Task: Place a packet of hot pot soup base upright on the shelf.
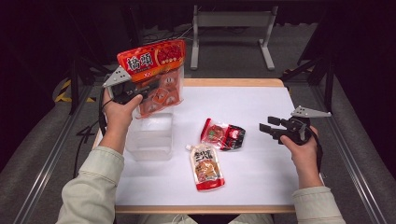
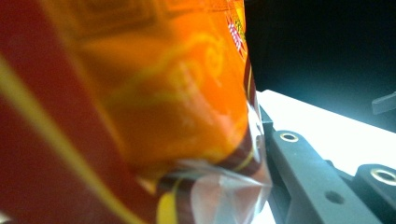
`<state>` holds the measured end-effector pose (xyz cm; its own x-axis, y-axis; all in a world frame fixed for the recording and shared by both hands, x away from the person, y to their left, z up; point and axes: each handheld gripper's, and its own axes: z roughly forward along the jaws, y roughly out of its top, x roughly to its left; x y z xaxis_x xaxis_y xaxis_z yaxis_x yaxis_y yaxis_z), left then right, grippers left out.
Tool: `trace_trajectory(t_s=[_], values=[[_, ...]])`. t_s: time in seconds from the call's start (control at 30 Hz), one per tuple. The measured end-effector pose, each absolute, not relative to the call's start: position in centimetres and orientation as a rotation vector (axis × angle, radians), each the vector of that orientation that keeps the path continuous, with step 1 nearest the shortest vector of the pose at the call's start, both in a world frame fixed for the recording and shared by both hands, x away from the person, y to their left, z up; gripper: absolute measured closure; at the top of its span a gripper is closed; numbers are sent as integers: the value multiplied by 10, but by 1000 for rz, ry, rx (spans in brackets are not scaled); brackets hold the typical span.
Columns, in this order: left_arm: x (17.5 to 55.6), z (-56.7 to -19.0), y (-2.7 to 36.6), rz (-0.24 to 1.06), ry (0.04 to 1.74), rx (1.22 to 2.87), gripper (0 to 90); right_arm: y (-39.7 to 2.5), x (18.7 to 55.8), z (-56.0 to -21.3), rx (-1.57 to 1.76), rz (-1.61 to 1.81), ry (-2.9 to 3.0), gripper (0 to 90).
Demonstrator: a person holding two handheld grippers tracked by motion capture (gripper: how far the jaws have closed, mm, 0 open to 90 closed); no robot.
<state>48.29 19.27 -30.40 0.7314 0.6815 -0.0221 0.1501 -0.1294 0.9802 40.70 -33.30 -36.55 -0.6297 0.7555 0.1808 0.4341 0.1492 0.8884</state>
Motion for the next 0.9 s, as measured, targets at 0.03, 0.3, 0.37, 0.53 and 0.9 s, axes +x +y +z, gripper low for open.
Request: trace_trajectory(t_s=[0.03, 0.3, 0.37, 0.53, 0.9], values=[[483, -305, 193, 522, 680, 1668, 714, -333, 407, -366, 1148, 1472, 2125, 420], [483, -312, 201, 539, 713, 1664, 714, -333, 407, -366, 1147, 1477, 2129, 424], [484, -314, 203, 537, 727, 1661, 714, -332, 407, -366, 1146, 1478, 2133, 423], [485, -317, 204, 539, 745, 1668, 714, -332, 407, -365, 1142, 1494, 2134, 422], [483, -326, 202, 572, 765, 1732, 713, -331, 407, -365, 1135, 1503, 2143, 419]])
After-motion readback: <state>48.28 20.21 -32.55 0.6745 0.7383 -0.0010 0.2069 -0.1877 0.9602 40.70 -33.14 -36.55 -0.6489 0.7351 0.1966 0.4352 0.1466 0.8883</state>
